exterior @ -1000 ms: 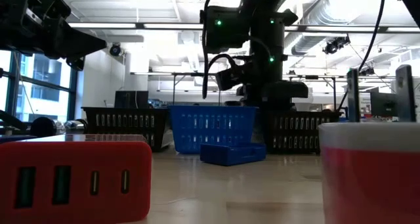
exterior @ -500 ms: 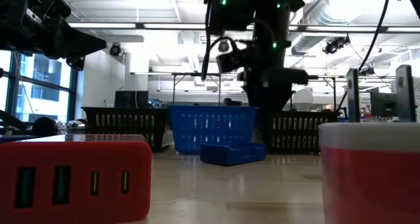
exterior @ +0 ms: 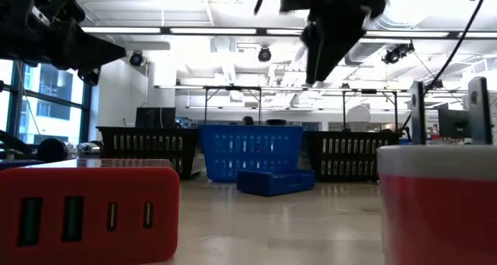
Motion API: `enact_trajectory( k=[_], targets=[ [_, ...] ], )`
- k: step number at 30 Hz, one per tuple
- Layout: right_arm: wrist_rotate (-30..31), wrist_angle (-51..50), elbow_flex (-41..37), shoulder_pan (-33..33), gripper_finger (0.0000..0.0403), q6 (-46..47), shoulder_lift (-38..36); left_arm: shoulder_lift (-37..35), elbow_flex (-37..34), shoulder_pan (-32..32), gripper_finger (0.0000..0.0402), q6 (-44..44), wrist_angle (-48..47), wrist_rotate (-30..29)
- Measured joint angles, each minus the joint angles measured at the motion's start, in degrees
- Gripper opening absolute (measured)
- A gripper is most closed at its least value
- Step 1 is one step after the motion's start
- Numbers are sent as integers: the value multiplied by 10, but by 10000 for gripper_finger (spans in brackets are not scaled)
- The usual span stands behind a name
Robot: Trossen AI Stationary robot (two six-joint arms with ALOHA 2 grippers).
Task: Pick & Place Office items
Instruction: Put the blue hourglass into the blue bin
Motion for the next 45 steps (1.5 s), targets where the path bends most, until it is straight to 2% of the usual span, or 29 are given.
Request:
enact_trajectory(
  k=[2, 6, 11, 14, 18, 30, 35, 41, 45],
  targets=[
    [-7, -6, 0, 13, 244, 22, -16, 0, 0, 0, 1, -18, 8, 0],
    [-5, -2, 0, 39, 244, 46, -28, 0, 0, 0, 1, 23, 6, -2],
    [-3, 4, 0, 63, 244, 59, -29, 0, 0, 0, 1, -21, 11, -39],
    [5, 4, 0, 72, 244, 64, -29, 0, 0, 0, 1, -17, 18, -48],
    [9, 4, 0, 77, 244, 72, -29, 0, 0, 0, 1, -4, 41, -48],
    [9, 4, 0, 76, 244, 72, -29, 0, 0, 0, 5, 30, 7, -43],
    [9, 4, 0, 76, 244, 72, -29, 0, 0, 0, 47, 28, 7, -42],
    [9, 5, 0, 76, 244, 72, -28, 0, 0, 0, 139, 25, 2, -42],
    [9, 8, 0, 76, 244, 72, -28, 0, 0, 1, 197, -19, -6, 3]
  ],
)
